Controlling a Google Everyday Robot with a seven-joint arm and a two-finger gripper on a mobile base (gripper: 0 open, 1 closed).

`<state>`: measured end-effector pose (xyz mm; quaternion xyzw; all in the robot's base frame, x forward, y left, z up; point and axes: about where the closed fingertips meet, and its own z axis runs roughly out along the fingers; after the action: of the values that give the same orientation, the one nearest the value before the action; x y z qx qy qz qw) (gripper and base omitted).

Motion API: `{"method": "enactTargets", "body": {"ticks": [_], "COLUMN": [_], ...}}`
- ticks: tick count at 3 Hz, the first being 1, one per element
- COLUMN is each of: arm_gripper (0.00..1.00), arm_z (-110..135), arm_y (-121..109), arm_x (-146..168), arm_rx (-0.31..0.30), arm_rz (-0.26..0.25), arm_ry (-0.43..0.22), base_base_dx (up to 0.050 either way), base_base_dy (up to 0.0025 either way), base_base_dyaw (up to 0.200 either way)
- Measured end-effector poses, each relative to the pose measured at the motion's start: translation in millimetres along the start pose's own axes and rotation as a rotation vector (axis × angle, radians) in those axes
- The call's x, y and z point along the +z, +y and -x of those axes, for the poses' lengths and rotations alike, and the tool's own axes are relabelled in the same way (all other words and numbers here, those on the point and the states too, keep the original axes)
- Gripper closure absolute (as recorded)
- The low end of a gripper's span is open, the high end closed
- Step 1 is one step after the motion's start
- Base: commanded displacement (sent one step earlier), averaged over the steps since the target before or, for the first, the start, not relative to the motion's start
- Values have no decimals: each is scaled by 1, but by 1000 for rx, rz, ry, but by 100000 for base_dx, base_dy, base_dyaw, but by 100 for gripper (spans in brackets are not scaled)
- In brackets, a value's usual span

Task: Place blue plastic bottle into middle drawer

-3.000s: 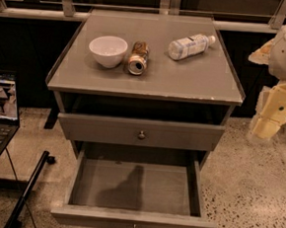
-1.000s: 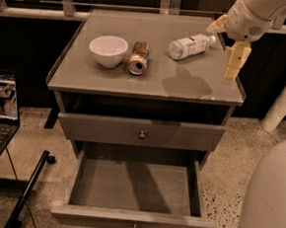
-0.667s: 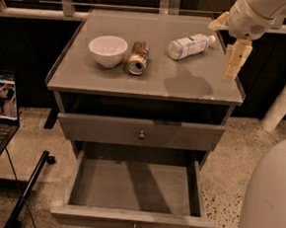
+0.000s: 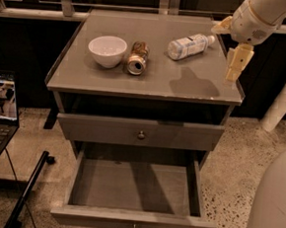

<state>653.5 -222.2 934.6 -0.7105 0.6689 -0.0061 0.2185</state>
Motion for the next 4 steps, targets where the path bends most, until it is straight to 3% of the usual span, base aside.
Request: {"method": "enactTargets", "body": {"ticks": [1, 2, 3, 4], "arm_gripper": [0, 0, 0, 0], "arm_z": [-12, -14, -9, 9], "arm_y": [-15, -41, -64, -87], "arm_x": [6, 18, 40, 78], "arm_rx": [-8, -57, -118, -172], "arm_rz": [-39, -61, -58, -68], "arm_ry": [-1, -4, -11, -56], "base_base_dx": [0, 0, 0, 0], "base_base_dy": [0, 0, 0, 0], "base_base_dyaw": [0, 0, 0, 0]}}
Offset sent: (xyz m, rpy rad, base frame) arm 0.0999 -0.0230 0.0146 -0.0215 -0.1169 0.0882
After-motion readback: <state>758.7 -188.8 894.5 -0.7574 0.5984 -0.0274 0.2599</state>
